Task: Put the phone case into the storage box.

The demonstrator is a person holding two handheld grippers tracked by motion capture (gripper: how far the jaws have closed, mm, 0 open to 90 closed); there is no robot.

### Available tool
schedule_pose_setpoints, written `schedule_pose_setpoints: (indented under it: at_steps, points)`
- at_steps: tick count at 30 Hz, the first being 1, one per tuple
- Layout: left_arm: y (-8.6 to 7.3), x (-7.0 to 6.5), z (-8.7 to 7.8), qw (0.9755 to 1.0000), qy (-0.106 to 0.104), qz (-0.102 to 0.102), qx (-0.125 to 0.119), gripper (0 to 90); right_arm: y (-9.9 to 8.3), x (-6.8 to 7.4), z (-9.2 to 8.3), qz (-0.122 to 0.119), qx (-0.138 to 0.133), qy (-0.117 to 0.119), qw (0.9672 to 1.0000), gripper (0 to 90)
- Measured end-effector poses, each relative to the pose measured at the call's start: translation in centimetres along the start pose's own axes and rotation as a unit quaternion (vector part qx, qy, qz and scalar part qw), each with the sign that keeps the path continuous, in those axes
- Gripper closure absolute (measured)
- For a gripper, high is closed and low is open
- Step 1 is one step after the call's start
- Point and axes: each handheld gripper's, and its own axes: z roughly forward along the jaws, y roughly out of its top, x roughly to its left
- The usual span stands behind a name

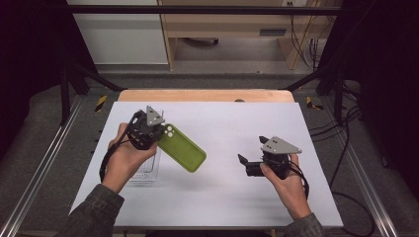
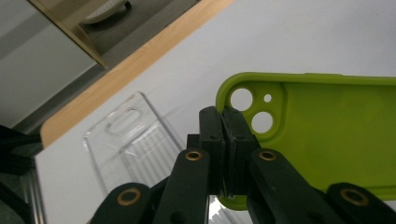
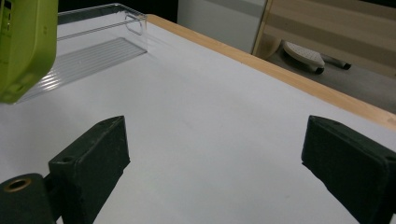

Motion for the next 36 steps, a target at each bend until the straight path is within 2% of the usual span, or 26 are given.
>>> schedule_pose_setpoints:
  at_steps: [4,7,13,19,24,30,36]
  points:
    - [-0.1,1.2,-0.6,0.9999,0.010,0.001,-0.007,87.2,-1.0,-0.4,-0.7,0.005,-0.010,0.000,0.9999,5.2]
    - [-0.2,2.1,-0.8,0.9998,0.018,0.000,-0.010,87.2,-1.6,-0.5,-1.1,0.005,-0.028,-0.004,0.9996,4.7]
    - [-0.1,3.9,-1.5,0.9990,0.044,0.000,-0.012,87.2,-2.6,-0.7,-1.9,0.018,-0.051,-0.012,0.9985,3.5]
    - [-0.1,5.5,-1.9,0.9980,0.061,-0.003,-0.017,87.2,-3.5,-0.7,-2.3,0.010,-0.068,-0.020,0.9975,3.0]
    - [0.0,6.6,-2.0,0.9966,0.079,0.005,-0.025,87.2,-4.3,-1.0,-2.5,0.011,-0.084,-0.024,0.9961,2.8]
    - [-0.1,8.0,-1.7,0.9956,0.087,-0.010,-0.033,87.2,-5.0,-1.2,-2.8,0.012,-0.091,-0.026,0.9954,2.7]
    - [-0.2,8.8,-0.9,0.9951,0.094,-0.014,-0.029,87.2,-5.1,-1.2,-3.6,0.010,-0.100,-0.021,0.9947,2.9]
